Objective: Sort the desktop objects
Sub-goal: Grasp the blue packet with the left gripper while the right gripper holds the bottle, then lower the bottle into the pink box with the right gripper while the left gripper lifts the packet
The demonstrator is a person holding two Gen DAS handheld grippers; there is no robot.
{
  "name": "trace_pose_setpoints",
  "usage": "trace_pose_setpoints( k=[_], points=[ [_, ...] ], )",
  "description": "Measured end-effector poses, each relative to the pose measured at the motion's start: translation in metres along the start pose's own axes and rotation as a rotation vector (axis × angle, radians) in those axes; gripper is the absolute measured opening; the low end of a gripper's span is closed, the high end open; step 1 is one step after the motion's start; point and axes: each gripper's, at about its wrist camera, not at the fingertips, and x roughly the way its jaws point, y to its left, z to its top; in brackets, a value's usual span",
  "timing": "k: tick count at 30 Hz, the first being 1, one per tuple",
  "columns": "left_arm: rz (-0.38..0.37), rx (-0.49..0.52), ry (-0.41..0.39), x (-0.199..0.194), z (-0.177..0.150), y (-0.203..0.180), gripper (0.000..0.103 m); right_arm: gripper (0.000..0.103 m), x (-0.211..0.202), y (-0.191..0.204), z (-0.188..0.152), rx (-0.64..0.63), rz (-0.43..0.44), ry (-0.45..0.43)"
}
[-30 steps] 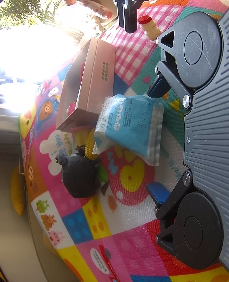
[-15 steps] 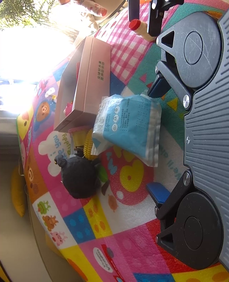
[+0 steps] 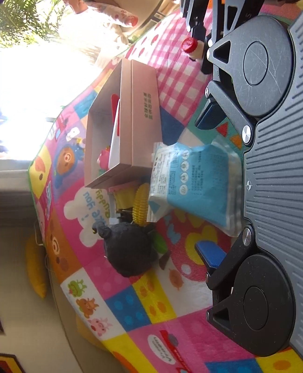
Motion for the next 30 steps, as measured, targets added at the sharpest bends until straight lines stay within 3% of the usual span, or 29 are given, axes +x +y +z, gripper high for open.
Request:
trace_pose_setpoints(
  k=[7, 8, 9, 10, 15, 18, 22, 26, 28, 30],
  points=[
    [0.006, 0.076, 0.015, 0.019, 0.013, -0.014, 0.099, 0.025, -0.003, -0.002, 0.0, 0.002, 0.006, 0.015],
    [0.004, 0.086, 0.026, 0.021, 0.013, -0.015, 0.093, 0.025, -0.003, -0.001, 0.001, -0.004, 0.003, 0.021],
    [-0.002, 0.092, 0.046, 0.023, 0.012, -0.017, 0.073, 0.025, -0.004, 0.0, 0.001, -0.009, 0.0, 0.026],
    [0.001, 0.091, 0.06, 0.025, 0.011, -0.017, 0.067, 0.025, -0.004, 0.001, 0.001, -0.011, -0.004, 0.032],
    [-0.013, 0.082, 0.067, 0.011, 0.006, -0.015, 0.065, 0.025, -0.014, 0.0, 0.004, 0.004, 0.018, 0.067],
    [-0.008, 0.134, 0.068, -0.006, -0.002, -0.022, 0.064, 0.025, -0.024, 0.0, 0.005, -0.002, 0.028, 0.079],
    [-0.06, 0.194, 0.063, -0.039, -0.016, -0.033, 0.064, 0.025, -0.04, -0.006, 0.009, -0.012, 0.0, 0.09],
    [-0.084, 0.216, 0.005, -0.071, -0.016, -0.039, 0.063, 0.025, -0.066, -0.021, 0.018, 0.012, 0.018, 0.068],
    [-0.085, 0.216, -0.042, -0.083, -0.006, -0.042, 0.051, 0.025, -0.078, -0.028, 0.027, 0.022, 0.028, 0.047],
    [-0.088, 0.211, -0.098, -0.092, 0.007, -0.044, 0.051, 0.025, -0.091, -0.033, 0.038, 0.028, 0.032, 0.013]
  ],
)
